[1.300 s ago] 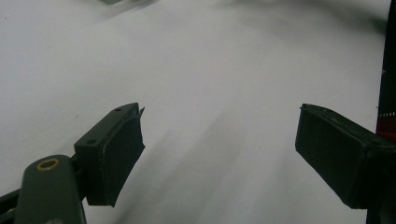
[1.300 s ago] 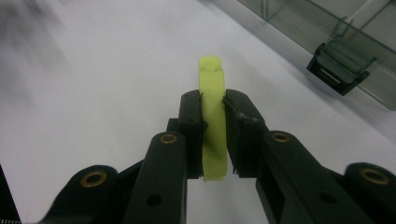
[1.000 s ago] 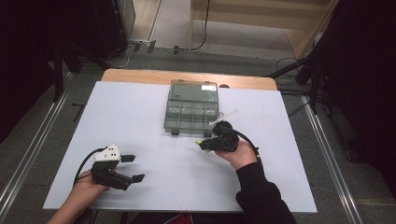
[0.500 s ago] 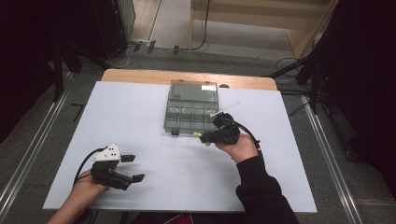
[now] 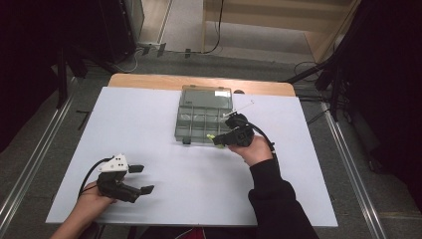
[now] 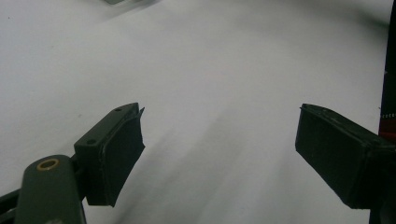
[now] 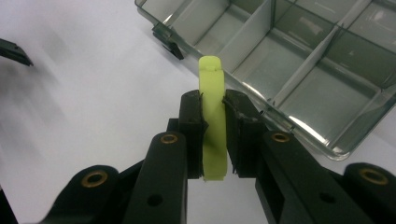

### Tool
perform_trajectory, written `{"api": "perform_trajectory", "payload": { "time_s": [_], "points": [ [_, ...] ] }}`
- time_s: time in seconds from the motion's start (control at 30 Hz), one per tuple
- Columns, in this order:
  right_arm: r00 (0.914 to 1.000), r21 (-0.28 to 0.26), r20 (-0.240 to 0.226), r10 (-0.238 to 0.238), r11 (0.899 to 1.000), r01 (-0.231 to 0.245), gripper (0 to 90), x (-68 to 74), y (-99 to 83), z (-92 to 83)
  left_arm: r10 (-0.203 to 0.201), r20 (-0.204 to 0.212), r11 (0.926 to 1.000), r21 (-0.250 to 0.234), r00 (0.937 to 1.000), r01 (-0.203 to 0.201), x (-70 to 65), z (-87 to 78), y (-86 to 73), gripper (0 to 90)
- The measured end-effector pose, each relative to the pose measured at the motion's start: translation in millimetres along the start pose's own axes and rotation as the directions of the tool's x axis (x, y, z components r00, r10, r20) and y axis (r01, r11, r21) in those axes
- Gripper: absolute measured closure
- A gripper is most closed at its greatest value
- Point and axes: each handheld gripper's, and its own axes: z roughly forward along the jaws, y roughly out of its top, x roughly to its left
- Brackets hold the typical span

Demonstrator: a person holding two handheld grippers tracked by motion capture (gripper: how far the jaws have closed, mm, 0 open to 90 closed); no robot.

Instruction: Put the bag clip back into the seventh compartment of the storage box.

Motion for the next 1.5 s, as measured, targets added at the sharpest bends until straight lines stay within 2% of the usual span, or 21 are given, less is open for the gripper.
{"api": "perform_trajectory", "payload": {
  "time_s": [0.23, 0.27, 0.53, 0.77, 0.83, 0.9, 1.03, 1.37, 1.5],
  "points": [
    [0.9998, -0.014, 0.014, 0.012, 1.0, -0.012, 78.5, -7.2, 10.0, 3.3, -0.002, 0.003, 1.0, 0.0, 1.0, 0.002, 0.3, 0.2, -0.1, 14.8],
    [0.9998, -0.019, 0.007, 0.019, 1.0, -0.019, 78.5, -8.9, 11.3, 3.8, -0.002, 0.001, 1.0, 0.004, 1.0, 0.002, 0.3, 0.2, -0.1, 14.8],
    [0.9975, -0.011, 0.037, 0.06, 0.998, -0.06, 78.5, -20.7, 21.6, 12.3, -0.003, 0.001, 1.0, 0.002, 1.0, 0.003, 0.3, 0.3, -0.1, 14.8],
    [0.9956, -0.001, 0.056, 0.076, 0.997, -0.076, 78.3, -20.0, 30.4, 17.8, 0.0, 0.003, 1.0, 0.004, 1.0, 0.0, 0.4, 0.2, -0.1, 14.8],
    [0.9945, 0.013, 0.083, 0.063, 0.998, -0.065, 78.3, -17.4, 33.2, 19.6, 0.0, 0.003, 1.0, 0.006, 1.0, 0.0, -0.1, 0.7, -0.3, 14.8],
    [0.9939, 0.02, 0.092, 0.061, 0.998, -0.063, 78.3, -15.8, 36.1, 21.7, 0.0, 0.004, 1.0, 0.006, 1.0, 0.0, -0.1, 0.8, -0.2, 14.8],
    [0.9906, 0.032, 0.11, 0.081, 0.996, -0.085, 78.3, -17.0, 40.4, 26.6, 0.002, 0.004, 1.0, 0.005, 1.0, -0.002, 0.0, 0.3, -0.2, 14.8],
    [0.986, 0.026, 0.119, 0.117, 0.992, -0.121, 78.2, -19.0, 45.2, 34.8, 0.002, 0.005, 1.0, 0.002, 1.0, -0.002, -0.4, 0.5, -0.2, 14.8],
    [0.9862, 0.028, 0.121, 0.113, 0.993, -0.117, 78.0, -18.2, 46.2, 37.2, 0.002, 0.005, 1.0, 0.001, 1.0, -0.002, -0.2, 0.4, -0.2, 14.8]
  ]
}}
